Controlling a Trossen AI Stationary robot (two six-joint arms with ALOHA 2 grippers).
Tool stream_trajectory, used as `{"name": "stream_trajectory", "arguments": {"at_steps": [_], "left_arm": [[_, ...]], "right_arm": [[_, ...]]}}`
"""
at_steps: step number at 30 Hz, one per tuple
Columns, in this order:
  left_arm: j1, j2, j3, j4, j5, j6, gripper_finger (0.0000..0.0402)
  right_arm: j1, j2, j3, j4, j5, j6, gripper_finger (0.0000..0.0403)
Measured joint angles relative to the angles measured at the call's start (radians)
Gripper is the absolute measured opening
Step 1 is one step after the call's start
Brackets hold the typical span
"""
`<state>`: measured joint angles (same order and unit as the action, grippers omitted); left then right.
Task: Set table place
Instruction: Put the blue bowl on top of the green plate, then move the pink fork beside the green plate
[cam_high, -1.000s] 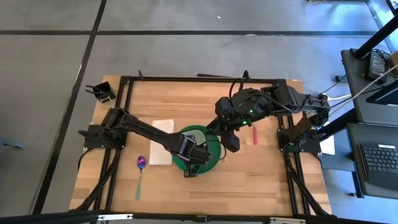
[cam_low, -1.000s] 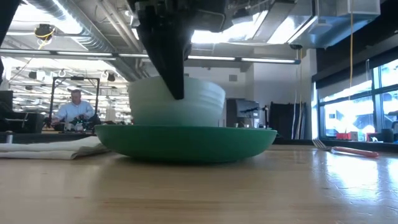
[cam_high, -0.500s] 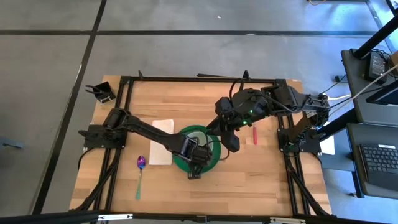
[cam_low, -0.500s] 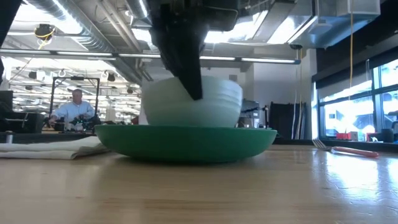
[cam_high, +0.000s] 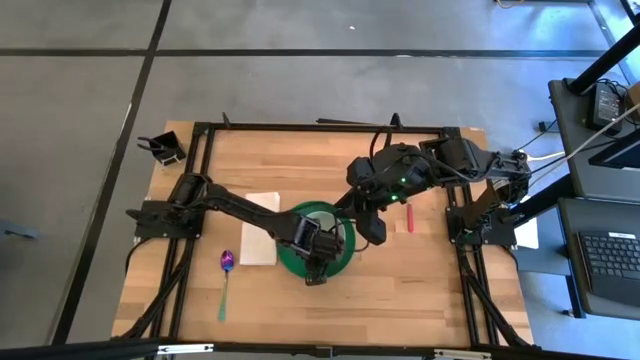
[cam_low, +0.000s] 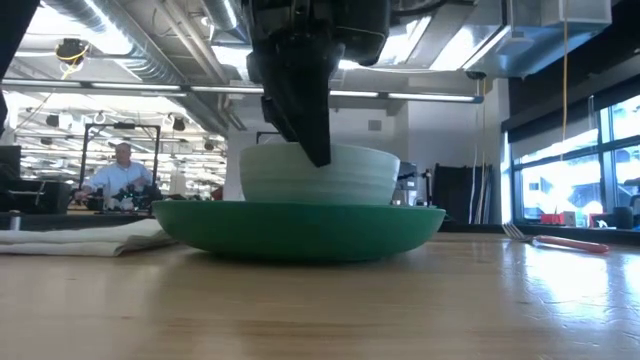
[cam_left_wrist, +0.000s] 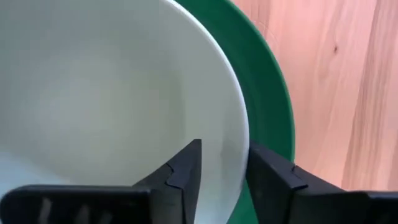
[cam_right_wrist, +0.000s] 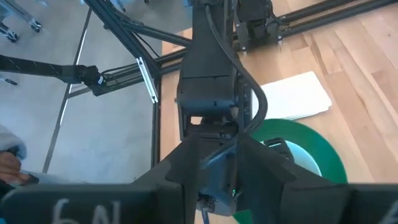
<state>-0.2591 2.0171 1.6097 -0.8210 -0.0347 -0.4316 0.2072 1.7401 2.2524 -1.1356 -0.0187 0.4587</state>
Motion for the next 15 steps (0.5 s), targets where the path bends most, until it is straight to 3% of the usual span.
{"name": "stream_trajectory", "arguments": {"at_steps": [11, 15], "left_arm": [[0.013, 0.000, 0.119, -0.203, 0.029, -0.012, 0.0114], [0.013, 0.000, 0.200, -0.278, 0.059, -0.009, 0.0116]], "right_arm": [[0.001, 0.000, 0.008, -0.262, 0.006, 0.142, 0.0106], [0.013, -0.001, 0.004, -0.453, 0.090, 0.238, 0.0106]]}}
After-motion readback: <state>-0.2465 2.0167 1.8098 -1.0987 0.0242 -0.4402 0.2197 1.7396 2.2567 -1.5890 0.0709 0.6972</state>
